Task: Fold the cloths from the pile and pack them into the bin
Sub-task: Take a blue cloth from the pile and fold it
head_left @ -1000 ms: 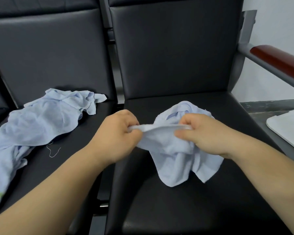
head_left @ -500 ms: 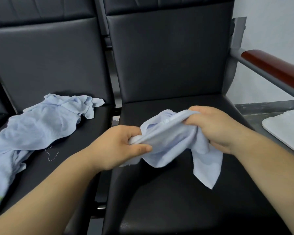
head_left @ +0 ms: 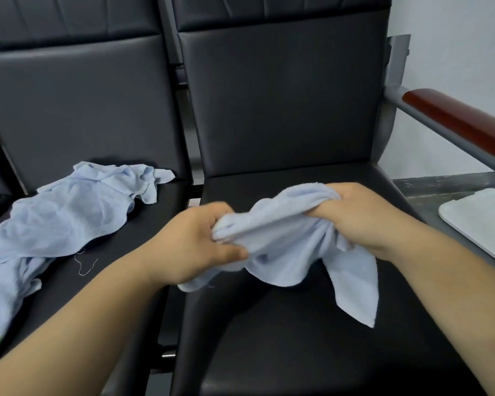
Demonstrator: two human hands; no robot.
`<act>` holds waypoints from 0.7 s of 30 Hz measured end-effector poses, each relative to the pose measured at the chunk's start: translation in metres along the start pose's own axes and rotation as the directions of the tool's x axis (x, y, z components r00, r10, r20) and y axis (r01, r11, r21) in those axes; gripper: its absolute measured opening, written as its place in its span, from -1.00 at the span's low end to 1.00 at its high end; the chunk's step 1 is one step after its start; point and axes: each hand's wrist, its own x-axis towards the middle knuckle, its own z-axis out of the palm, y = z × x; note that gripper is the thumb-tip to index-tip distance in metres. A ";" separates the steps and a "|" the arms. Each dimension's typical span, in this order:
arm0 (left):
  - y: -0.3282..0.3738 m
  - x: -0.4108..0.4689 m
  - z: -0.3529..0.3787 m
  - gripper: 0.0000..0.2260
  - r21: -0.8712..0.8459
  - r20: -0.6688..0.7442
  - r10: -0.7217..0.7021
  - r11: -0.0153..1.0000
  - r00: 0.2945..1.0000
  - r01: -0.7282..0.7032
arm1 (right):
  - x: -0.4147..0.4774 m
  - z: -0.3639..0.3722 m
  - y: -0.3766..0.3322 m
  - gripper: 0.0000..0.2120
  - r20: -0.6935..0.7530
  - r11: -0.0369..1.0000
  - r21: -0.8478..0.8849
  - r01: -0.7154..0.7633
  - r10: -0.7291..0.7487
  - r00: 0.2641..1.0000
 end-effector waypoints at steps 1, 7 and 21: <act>-0.003 0.001 0.002 -0.78 0.055 0.001 -0.018 0.998 1.000 0.018 | 0.000 0.001 -0.002 -0.68 -0.018 1.000 0.013 0.028 -0.028 0.999; 0.004 -0.004 0.002 -0.89 -0.203 -0.224 -0.032 0.979 0.974 -0.015 | -0.005 0.009 0.000 -0.73 0.211 0.981 -0.181 0.077 -0.038 0.977; 0.004 -0.006 0.000 -0.93 -0.023 -0.105 -0.082 0.997 0.991 0.080 | -0.004 0.007 -0.002 -0.79 0.096 0.983 0.155 0.100 -0.116 0.989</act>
